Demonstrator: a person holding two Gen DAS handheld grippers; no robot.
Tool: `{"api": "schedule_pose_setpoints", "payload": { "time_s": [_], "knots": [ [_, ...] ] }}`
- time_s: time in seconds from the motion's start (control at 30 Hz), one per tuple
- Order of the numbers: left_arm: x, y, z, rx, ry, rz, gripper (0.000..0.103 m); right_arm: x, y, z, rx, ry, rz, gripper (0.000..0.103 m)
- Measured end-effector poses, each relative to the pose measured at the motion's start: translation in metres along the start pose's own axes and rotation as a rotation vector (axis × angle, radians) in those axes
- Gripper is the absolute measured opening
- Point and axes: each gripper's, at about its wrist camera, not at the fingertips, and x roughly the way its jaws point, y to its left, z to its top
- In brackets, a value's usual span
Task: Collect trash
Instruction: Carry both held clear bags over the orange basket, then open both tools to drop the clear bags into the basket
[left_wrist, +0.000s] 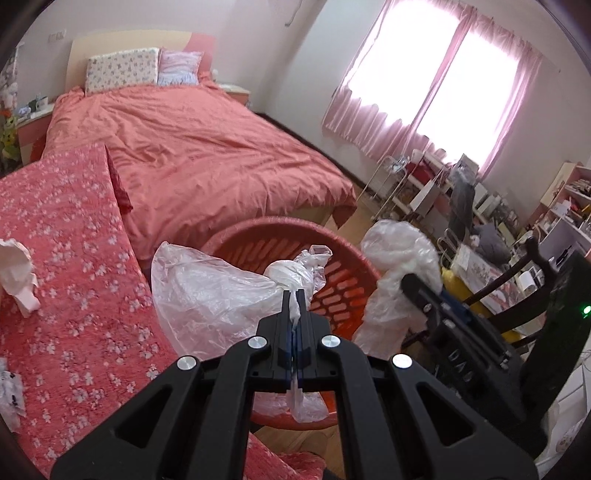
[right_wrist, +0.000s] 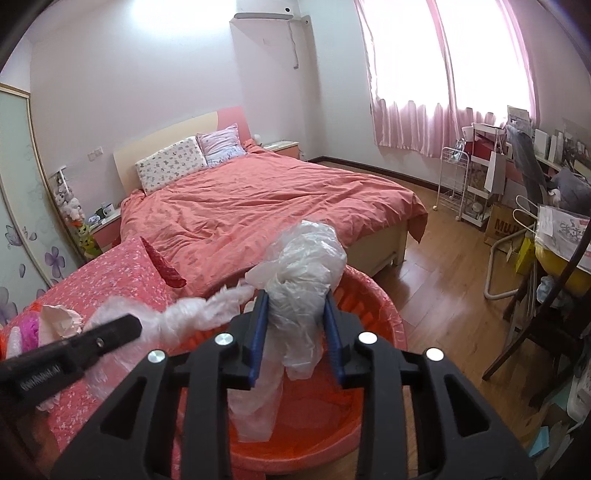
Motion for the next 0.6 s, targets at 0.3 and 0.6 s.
{"api": "schedule_pose_setpoints", "payload": {
  "time_s": [0.3, 0.6],
  "knots": [
    [0.021, 0.017, -0.007, -0.045, 0.078, 0.018, 0.003, 0.016, -0.009, -0.008, 0.010, 0.027, -0.016, 0.047],
    [0.008, 0.019, -0.011, -0.018, 0.044, 0.061, 0.044, 0.002, 0.005, -0.013, -0.027, 0.010, -0.024, 0.053]
  ]
}}
